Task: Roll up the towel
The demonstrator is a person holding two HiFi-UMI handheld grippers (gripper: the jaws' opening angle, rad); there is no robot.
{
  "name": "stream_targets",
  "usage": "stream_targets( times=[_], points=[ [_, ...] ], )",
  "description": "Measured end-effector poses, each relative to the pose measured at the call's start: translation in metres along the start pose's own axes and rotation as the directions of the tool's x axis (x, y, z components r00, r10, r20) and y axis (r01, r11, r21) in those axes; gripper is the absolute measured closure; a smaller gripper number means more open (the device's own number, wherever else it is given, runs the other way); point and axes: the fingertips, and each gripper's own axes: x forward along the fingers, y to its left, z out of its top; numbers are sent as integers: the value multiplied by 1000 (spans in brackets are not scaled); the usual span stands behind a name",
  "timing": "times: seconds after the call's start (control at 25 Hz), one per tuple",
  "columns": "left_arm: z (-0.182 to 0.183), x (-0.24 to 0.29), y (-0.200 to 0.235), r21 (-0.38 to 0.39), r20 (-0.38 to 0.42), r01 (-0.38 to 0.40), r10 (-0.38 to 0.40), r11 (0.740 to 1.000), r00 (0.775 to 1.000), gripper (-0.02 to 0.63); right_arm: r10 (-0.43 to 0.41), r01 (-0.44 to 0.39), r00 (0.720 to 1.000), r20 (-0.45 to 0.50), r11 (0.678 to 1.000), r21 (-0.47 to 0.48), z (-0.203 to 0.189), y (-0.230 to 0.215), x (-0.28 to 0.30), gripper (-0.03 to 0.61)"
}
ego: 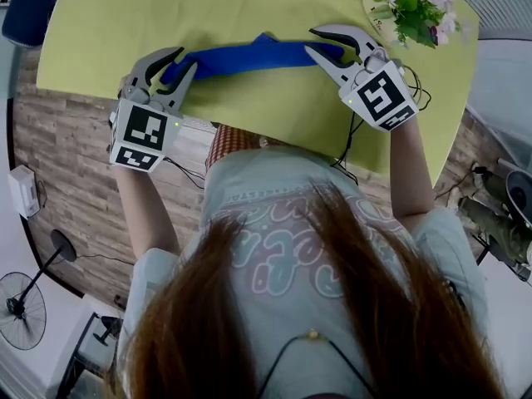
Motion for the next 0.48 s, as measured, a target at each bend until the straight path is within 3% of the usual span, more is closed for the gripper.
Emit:
stream_targets(
  times=[0.12, 0.2, 0.32, 0.48],
  points=[
    [28, -2, -28, 25, 93, 30, -32, 999, 995, 531, 36, -33, 999, 35, 997, -67, 15, 24, 0, 483],
    [37, 10, -52, 83, 100, 61, -70, 995, 993, 531, 76, -74, 997, 7, 988, -135, 16, 42, 8, 472],
    [33, 35, -79, 175, 35, 99, -107, 980, 994, 531, 107, -118, 992, -59, 970, -215, 8, 60, 24, 452],
    [22, 55, -83, 248, -33, 78, -72, 966, 997, 531, 115, -139, 987, -112, 960, -243, -3, 64, 36, 449]
  ],
)
